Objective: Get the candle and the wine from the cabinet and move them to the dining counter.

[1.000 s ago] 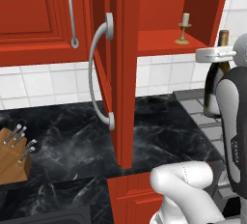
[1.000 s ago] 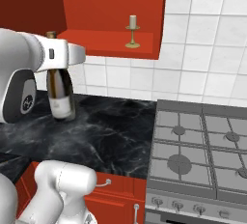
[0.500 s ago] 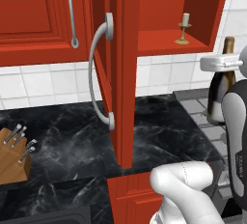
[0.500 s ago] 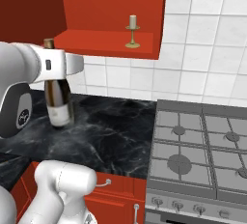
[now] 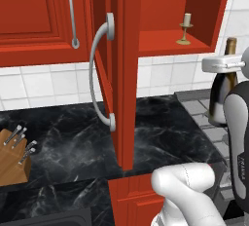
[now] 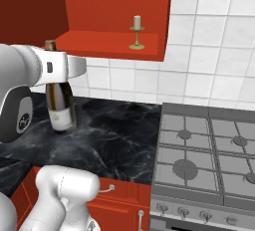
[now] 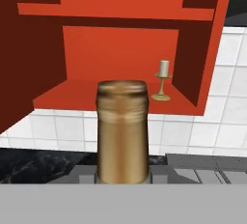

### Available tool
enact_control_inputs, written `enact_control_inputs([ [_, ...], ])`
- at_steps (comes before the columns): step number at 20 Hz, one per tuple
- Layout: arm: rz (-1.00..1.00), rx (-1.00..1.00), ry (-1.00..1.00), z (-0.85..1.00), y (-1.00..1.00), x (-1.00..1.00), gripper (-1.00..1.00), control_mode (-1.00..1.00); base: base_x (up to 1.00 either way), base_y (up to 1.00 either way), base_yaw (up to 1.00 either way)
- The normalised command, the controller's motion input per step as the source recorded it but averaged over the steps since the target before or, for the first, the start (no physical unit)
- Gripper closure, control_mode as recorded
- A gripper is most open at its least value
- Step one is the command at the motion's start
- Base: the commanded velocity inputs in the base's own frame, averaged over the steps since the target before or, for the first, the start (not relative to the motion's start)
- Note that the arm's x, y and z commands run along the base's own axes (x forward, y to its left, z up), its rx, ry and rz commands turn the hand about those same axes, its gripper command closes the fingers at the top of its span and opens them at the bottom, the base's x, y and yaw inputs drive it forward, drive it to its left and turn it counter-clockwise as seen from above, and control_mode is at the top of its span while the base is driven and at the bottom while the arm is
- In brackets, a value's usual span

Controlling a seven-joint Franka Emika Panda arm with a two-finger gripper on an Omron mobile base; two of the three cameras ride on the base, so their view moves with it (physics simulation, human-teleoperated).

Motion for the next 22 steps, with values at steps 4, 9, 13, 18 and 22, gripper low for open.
enact_control_inputs([
  [4,0.00,0.00,0.00,0.00,0.00,0.00,1.00,1.00,0.00,0.00,0.00],
  [9,0.00,0.00,0.00,0.00,0.00,0.00,1.00,1.00,-0.09,-0.03,-0.02],
  [13,0.00,0.00,0.00,0.00,0.00,0.00,1.00,1.00,-0.51,-0.69,-0.42],
  [18,0.00,0.00,0.00,0.00,0.00,0.00,1.00,1.00,-0.26,-0.59,-0.79],
  [22,0.00,0.00,0.00,0.00,0.00,0.00,1.00,1.00,-0.03,-0.08,-0.99],
])
